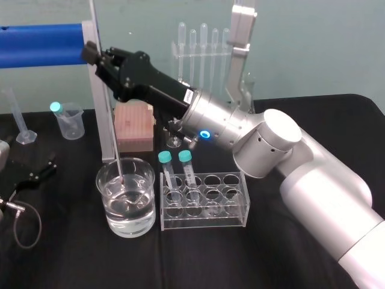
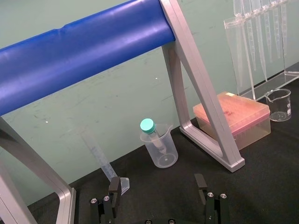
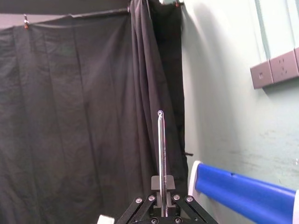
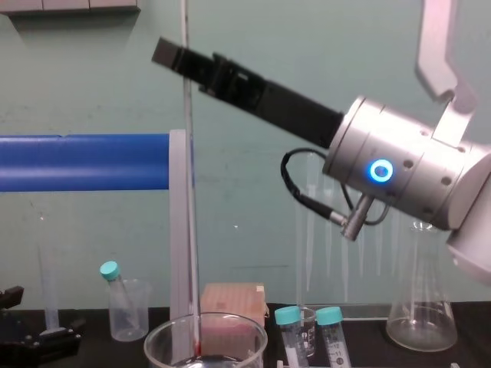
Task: Hold the thermometer with one hand and immerse one end into the beaker, then reinsert it into the test tube rack.
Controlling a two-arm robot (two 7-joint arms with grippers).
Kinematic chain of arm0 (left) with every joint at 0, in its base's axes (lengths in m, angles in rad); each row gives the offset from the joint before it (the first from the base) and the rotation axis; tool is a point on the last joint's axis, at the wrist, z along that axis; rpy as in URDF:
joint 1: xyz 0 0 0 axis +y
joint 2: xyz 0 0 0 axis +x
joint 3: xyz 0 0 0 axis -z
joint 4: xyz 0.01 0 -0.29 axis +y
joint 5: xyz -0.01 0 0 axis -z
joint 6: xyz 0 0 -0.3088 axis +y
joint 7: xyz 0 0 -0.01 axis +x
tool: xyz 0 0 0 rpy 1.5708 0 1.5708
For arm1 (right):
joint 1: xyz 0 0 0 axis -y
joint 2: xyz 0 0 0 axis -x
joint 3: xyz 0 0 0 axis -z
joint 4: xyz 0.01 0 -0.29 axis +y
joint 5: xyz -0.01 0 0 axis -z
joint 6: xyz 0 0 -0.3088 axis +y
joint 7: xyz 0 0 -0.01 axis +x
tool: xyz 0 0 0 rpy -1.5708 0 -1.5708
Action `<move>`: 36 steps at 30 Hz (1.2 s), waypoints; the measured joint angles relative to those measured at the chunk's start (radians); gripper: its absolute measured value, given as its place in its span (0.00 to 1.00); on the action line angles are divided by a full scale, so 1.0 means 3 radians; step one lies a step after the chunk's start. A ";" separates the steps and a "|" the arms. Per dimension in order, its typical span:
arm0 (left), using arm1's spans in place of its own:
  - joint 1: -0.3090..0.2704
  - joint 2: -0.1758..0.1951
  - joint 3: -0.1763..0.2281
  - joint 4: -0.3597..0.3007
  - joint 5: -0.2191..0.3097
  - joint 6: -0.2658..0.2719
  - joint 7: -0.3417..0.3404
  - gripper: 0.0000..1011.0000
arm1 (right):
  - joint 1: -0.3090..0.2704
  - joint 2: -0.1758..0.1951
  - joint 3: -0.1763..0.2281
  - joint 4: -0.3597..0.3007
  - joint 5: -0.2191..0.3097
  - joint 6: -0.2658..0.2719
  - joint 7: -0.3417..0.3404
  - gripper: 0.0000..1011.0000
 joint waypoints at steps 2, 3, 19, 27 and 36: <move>0.0000 0.0000 0.0000 0.0000 0.0000 0.0000 0.0000 1.00 | 0.0022 -0.0011 -0.0018 0.0062 -0.0008 -0.0016 0.0013 0.05; 0.0000 0.0000 0.0000 0.0000 0.0000 0.0000 0.0000 1.00 | 0.0031 -0.0018 -0.0026 0.0093 -0.0014 -0.0026 0.0021 0.05; 0.0000 0.0000 0.0000 0.0000 0.0000 0.0000 0.0000 1.00 | 0.0171 -0.0143 -0.0122 0.0659 -0.0201 -0.0164 0.0140 0.05; 0.0000 0.0000 0.0000 0.0000 0.0000 0.0000 0.0000 1.00 | 0.0198 -0.0181 -0.0124 0.0794 -0.0259 -0.0166 0.0176 0.05; 0.0000 0.0000 0.0000 0.0000 0.0000 0.0000 0.0000 1.00 | 0.0190 -0.0190 -0.0112 0.0805 -0.0281 -0.0134 0.0195 0.05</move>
